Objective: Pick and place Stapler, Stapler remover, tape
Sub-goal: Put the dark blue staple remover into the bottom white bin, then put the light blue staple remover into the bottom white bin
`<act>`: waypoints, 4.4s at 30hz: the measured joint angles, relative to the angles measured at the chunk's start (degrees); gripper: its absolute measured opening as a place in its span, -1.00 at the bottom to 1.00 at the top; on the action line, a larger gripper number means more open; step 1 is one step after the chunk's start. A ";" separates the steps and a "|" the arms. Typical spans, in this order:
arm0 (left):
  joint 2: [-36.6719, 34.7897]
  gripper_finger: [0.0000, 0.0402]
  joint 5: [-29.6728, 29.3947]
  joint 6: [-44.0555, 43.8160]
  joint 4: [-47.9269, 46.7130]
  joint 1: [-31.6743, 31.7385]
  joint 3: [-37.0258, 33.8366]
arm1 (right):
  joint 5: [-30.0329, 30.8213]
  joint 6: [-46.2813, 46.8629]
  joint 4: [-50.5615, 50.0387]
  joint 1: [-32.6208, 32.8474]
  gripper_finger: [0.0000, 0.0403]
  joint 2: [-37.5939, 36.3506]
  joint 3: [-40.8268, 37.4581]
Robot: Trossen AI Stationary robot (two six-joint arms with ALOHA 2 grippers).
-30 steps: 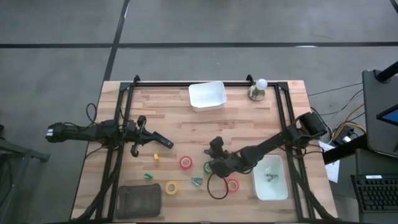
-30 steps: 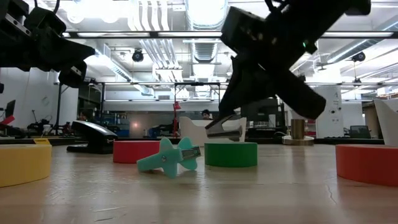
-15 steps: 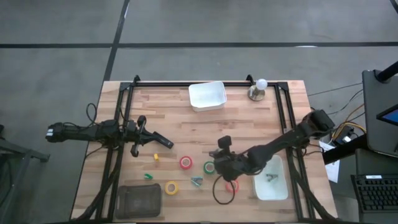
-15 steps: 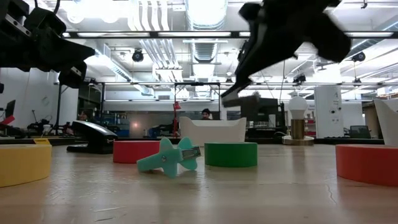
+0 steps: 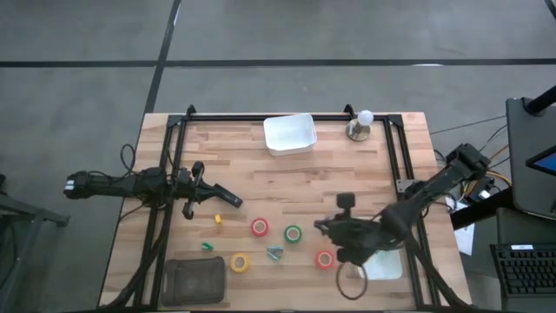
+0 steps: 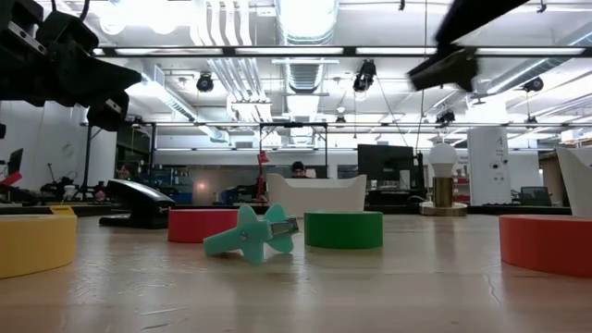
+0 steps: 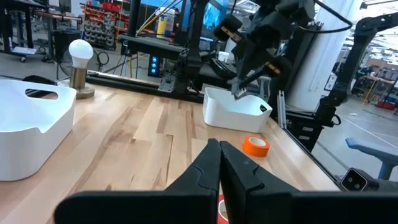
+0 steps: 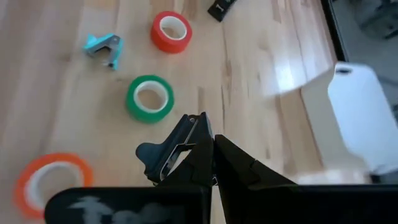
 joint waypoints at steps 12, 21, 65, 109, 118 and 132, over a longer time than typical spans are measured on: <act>0.00 -0.96 0.01 0.00 -0.01 0.02 -0.01 | -5.75 28.95 -20.96 10.79 -0.96 -7.27 -0.17; 0.00 -0.96 0.00 0.00 -0.02 0.00 -0.02 | -10.10 44.18 -26.69 15.39 -0.96 -7.01 -3.26; 0.00 -0.96 0.02 0.00 -0.02 0.00 -0.02 | -16.99 52.32 -20.35 15.46 -0.63 -7.03 -17.82; 0.02 -0.96 0.00 0.00 -0.15 0.02 -0.02 | -10.18 15.43 28.48 -6.59 -0.53 7.50 -5.66; 0.02 -0.96 0.02 0.00 -0.19 0.00 0.00 | -22.63 12.77 38.16 -13.50 -0.25 18.10 -2.48; 0.17 -0.96 0.02 0.00 -0.30 0.02 0.00 | -29.02 9.55 38.04 -15.92 -0.28 29.33 5.27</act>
